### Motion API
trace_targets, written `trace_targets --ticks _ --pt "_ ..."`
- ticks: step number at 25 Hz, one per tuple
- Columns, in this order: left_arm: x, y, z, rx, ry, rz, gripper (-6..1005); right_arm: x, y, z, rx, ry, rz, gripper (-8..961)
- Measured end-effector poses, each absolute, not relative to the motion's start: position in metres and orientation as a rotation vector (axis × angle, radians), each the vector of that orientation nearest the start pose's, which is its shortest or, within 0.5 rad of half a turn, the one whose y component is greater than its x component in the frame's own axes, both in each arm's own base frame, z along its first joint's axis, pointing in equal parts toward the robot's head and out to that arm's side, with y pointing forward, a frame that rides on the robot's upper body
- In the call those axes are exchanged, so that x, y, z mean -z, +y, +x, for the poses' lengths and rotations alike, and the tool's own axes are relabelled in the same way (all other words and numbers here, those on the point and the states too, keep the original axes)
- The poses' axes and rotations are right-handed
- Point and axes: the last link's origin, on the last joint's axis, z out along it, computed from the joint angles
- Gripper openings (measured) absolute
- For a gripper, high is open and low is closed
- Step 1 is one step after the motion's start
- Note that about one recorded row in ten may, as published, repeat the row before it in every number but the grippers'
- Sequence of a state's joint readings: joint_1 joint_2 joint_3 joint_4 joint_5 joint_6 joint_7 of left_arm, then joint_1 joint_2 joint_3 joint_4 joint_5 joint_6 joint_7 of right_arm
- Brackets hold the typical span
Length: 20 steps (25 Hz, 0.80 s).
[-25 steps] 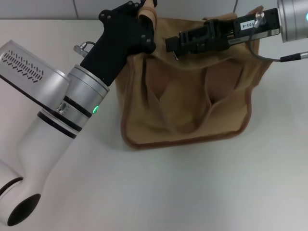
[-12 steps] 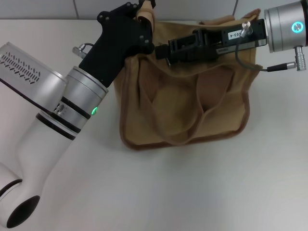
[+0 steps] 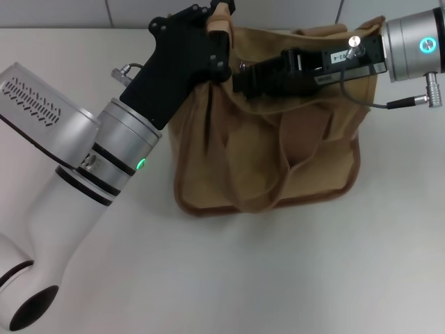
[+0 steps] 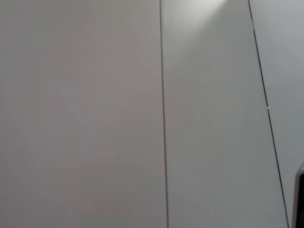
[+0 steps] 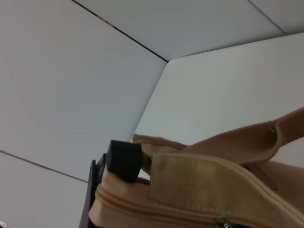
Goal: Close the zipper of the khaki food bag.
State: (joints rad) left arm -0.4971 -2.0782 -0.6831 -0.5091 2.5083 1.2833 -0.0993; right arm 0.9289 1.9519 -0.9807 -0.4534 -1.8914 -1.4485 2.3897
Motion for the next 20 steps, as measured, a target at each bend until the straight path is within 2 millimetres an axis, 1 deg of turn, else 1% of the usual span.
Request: trace_targets --ticks 3,9,13,20 --pt "0.069 0.323 -0.172 1.217 -0.171 -1.92 71 0.012 0.408 0.15 -0.562 1.699 -2.682 412" --pt "0.07 0.321 -0.165 1.242 -0.155 -1.93 72 0.015 0.408 0.15 -0.563 1.694 -2.674 412" --pt "0.07 0.318 -0.156 1.273 -0.124 -1.935 73 0.015 0.409 0.154 -0.567 1.7 -2.655 411" --pt "0.071 0.318 -0.151 1.29 -0.113 -1.937 74 0.014 0.406 0.16 -0.586 1.713 -2.64 411"
